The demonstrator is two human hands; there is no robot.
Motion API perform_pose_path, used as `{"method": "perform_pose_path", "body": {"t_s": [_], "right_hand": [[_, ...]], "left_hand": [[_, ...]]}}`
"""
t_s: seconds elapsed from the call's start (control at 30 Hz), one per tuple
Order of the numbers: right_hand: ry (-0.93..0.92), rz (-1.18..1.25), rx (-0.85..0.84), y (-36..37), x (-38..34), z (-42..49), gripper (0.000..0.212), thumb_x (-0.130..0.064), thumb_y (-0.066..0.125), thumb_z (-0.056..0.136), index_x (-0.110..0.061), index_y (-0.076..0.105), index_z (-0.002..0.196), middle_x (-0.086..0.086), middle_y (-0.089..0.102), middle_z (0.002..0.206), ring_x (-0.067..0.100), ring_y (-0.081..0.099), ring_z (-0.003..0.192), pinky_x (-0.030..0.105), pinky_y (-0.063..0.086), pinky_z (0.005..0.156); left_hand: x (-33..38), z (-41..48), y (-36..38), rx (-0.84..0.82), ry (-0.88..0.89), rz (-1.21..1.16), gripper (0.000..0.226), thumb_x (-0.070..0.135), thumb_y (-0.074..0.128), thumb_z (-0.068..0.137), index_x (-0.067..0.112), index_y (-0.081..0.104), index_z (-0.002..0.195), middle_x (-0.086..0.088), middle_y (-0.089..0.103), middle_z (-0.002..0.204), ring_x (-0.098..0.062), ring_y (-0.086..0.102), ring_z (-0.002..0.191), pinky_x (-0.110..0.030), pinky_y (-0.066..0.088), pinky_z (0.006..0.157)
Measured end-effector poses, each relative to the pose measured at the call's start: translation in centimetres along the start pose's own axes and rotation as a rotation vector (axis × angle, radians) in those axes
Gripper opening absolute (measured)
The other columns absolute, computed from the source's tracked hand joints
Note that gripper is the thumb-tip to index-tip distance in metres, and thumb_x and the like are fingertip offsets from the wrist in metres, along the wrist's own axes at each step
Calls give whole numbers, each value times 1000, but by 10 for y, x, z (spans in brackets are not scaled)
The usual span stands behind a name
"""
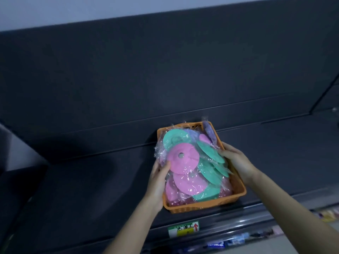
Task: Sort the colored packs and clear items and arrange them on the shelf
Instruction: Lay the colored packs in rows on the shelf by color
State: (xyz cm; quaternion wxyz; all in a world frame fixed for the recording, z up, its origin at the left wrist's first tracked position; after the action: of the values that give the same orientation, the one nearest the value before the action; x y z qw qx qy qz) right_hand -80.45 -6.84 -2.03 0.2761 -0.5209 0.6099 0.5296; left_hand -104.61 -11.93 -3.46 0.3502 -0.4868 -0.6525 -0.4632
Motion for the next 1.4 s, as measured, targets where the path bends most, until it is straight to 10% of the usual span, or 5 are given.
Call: {"method": "perform_pose_path", "body": {"t_s": [0.23,0.4,0.7,0.97,1.4], "right_hand": [[6,-68,43,-15,-10,2,30,-13,61,88,-11,63,117,16,72,101,30,71,83,32,56,61],[-318,-372,234,-5,-28,-22,22,-32,63,89,-39,63,109,-18,68,106,-6,65,92,7,49,67],[-304,-1234,-83,21,-3,-55,122,-74,66,55,-41,-9,147,-17,-12,157,-3,-14,142,31,14,119],[-452,-1192,148,12,-20,-48,74,-31,55,72,-38,31,142,-13,52,131,8,57,105,21,47,81],[-542,-882,531,23,-39,-44,43,-24,66,79,-43,55,116,-27,67,76,-7,62,72,8,46,58]], "left_hand": [[9,13,9,58,4,153,39,37,69,82,40,55,118,6,64,121,-13,66,101,-35,55,82],[37,13,12,248,344,656,79,28,68,81,28,23,147,9,30,150,-7,30,135,-34,30,111],[40,11,39,-259,553,1280,73,57,53,85,36,22,147,31,11,147,9,6,136,-24,16,112],[58,15,34,-196,631,1195,39,41,47,95,28,52,132,19,48,136,5,42,122,-15,33,100],[80,45,31,-23,678,1247,36,21,49,95,10,53,129,-3,53,133,-16,49,119,-17,32,96]]}}
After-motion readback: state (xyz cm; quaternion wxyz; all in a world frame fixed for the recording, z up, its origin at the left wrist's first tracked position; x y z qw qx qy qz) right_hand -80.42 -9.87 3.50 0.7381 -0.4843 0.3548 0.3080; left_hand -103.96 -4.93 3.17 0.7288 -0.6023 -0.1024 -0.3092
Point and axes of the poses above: each hand's wrist, its own z-axis towards the middle knuckle, its own y-axis out of the palm, x = y × z, the point moved 2 cm from there along z, towards the middle knuckle
